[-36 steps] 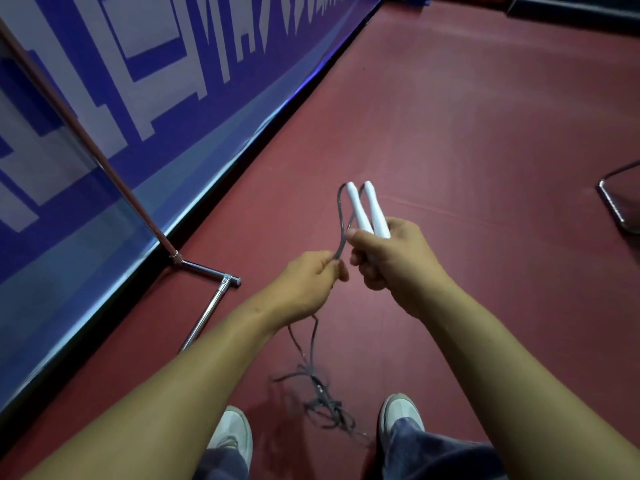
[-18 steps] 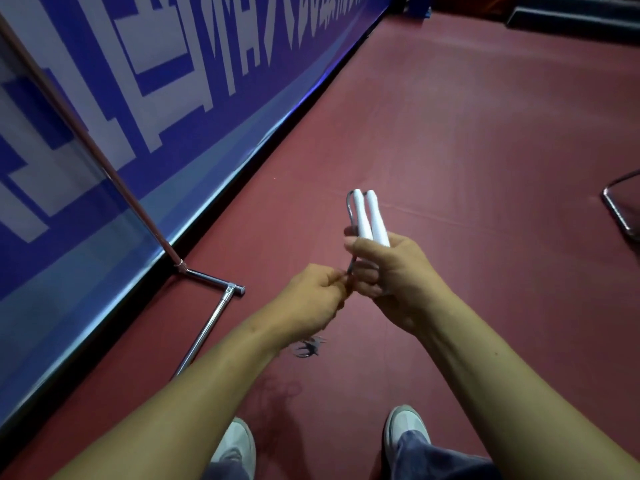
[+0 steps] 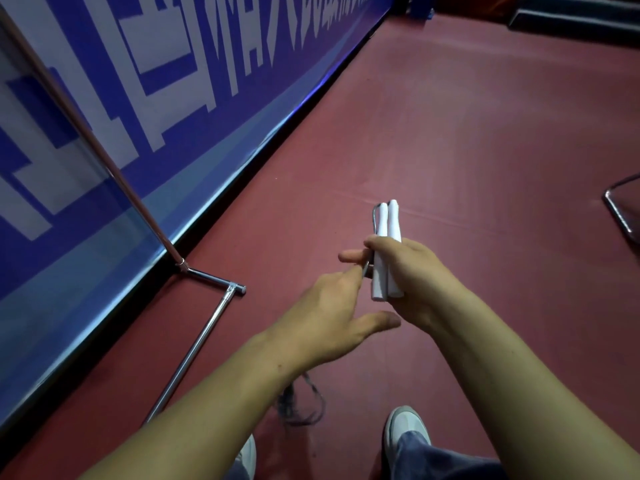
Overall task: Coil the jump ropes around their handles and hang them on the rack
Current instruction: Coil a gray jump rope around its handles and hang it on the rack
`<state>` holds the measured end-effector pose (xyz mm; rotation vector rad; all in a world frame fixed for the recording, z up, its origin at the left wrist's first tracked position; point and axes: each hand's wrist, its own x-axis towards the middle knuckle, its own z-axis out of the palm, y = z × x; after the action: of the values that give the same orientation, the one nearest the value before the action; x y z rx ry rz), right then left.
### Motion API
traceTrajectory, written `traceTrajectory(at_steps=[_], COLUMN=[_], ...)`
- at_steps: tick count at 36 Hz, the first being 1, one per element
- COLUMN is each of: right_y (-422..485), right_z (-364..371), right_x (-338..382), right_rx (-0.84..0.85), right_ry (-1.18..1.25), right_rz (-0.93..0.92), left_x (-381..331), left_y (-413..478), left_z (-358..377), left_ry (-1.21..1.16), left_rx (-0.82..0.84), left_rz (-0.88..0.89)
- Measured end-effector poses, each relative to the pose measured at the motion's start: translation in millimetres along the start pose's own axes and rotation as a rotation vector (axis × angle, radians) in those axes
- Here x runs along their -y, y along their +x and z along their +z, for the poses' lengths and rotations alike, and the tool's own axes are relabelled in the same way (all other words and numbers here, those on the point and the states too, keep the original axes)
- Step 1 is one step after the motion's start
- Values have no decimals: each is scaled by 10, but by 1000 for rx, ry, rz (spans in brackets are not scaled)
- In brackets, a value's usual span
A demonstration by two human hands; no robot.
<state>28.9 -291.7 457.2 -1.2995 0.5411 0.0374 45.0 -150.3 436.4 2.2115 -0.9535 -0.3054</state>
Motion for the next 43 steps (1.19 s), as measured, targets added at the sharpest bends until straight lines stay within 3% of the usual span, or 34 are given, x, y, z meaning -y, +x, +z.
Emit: traceTrajectory(at_steps=[8,15,23,31,39,43], right_y=[-109,-142,-144,-139,-34,34], right_z=[132,155,151,158,80,-43], right_x=[50,31,50,38,-74,-35], right_rx=[115,149,132,86,-116,-213], right_ry=[422,439,431,283,-253,-259], right_rz=[153,165,123,58,-206,-214], left_x=[76,20,30,-17,-7,17], left_y=[26,12,41,25,48,28], left_z=[13,-31,16,-4,-240,-337], left_ry=[50,128,58,75,74,30], left_rx=[-236,-313,-254,-222,25,92], left_rz=[120,116,78,19,-152,-216])
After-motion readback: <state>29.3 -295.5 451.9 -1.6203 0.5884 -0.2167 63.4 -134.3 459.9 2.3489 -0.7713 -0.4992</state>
